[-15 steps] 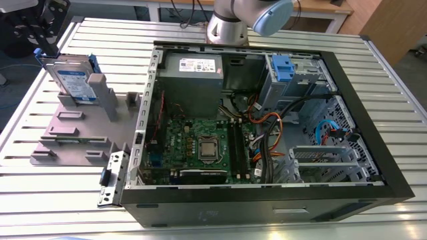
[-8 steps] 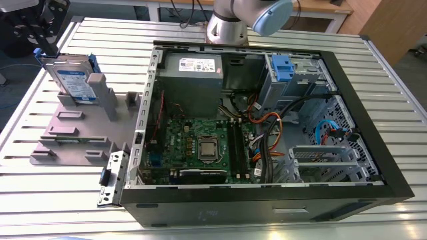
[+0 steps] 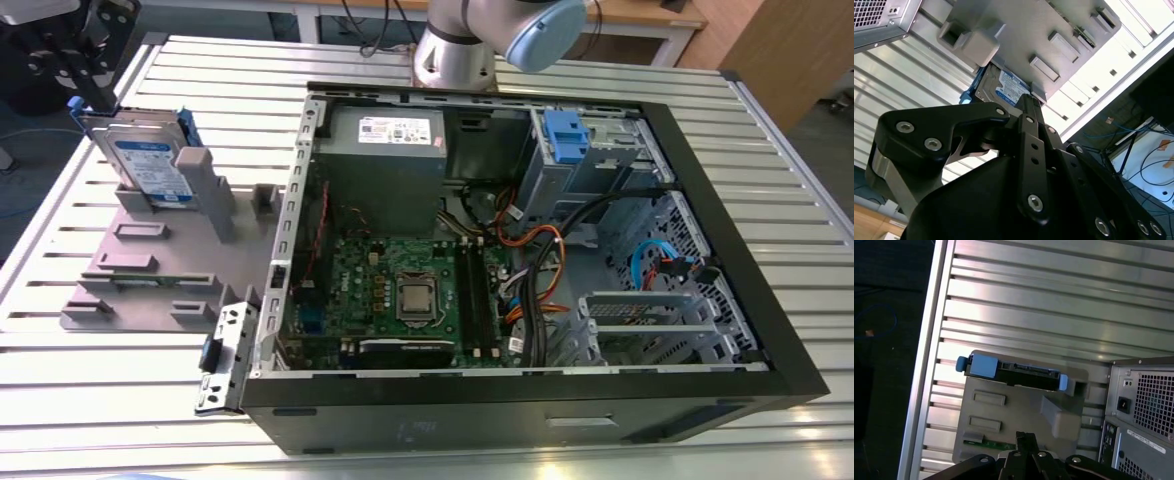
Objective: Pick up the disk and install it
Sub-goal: 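Pick up the disk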
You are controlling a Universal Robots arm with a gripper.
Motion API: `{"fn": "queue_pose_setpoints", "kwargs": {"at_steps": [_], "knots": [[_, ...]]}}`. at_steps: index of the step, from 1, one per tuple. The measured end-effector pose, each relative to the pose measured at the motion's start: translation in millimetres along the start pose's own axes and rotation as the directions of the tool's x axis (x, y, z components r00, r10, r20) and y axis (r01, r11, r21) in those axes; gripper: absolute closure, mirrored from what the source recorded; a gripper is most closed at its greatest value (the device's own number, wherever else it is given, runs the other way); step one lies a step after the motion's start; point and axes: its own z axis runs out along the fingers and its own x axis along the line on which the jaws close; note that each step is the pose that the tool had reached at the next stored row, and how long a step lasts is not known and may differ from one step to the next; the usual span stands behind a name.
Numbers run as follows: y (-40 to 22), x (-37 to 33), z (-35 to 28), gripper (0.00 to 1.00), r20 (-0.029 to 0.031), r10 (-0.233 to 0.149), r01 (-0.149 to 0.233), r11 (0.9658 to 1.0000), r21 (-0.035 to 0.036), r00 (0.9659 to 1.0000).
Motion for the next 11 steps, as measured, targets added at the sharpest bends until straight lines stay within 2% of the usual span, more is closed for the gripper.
{"fn": "queue_pose_setpoints", "kwargs": {"at_steps": [11], "knots": [[0.0,0.0,0.0,0.89,-0.0006,-0.017,0.017,0.9999,-0.0004,0.9999]]}}
